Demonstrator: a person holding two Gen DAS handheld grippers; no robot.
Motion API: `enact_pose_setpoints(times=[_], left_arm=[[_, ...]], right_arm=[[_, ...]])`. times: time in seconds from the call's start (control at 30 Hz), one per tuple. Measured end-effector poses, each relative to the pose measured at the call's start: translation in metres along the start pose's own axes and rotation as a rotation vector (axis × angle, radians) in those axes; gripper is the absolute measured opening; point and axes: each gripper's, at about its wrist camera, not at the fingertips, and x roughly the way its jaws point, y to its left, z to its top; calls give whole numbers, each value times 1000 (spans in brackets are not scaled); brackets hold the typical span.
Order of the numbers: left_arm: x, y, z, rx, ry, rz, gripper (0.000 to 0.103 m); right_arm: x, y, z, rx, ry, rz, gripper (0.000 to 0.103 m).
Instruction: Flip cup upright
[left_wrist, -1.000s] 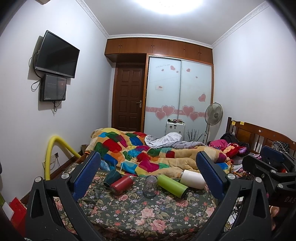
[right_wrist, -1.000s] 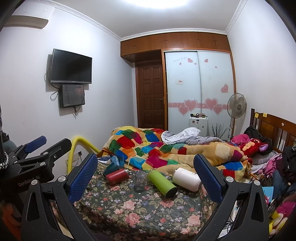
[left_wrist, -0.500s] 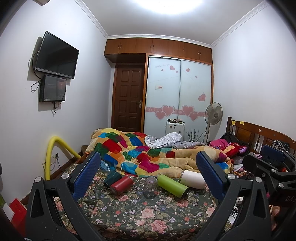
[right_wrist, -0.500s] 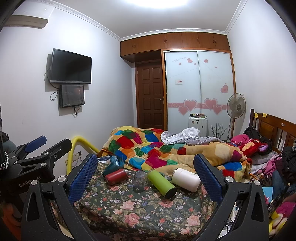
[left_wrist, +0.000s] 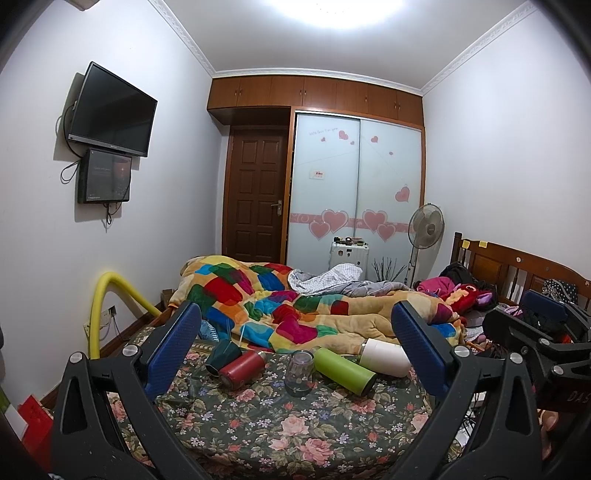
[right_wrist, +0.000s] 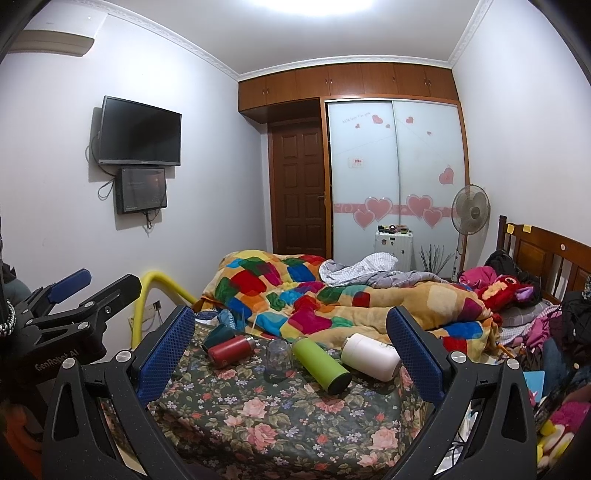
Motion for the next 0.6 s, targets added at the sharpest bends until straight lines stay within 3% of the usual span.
enact_pose_setpoints(times=[0.37,0.6], left_arm=[[21,4,-3,-14,37,2,103],[66,22,-21,-31,115,37,103]], right_arm=[[18,-7,-3,6,37,-5,103],[42,-13,-12,15,93,-17,103]])
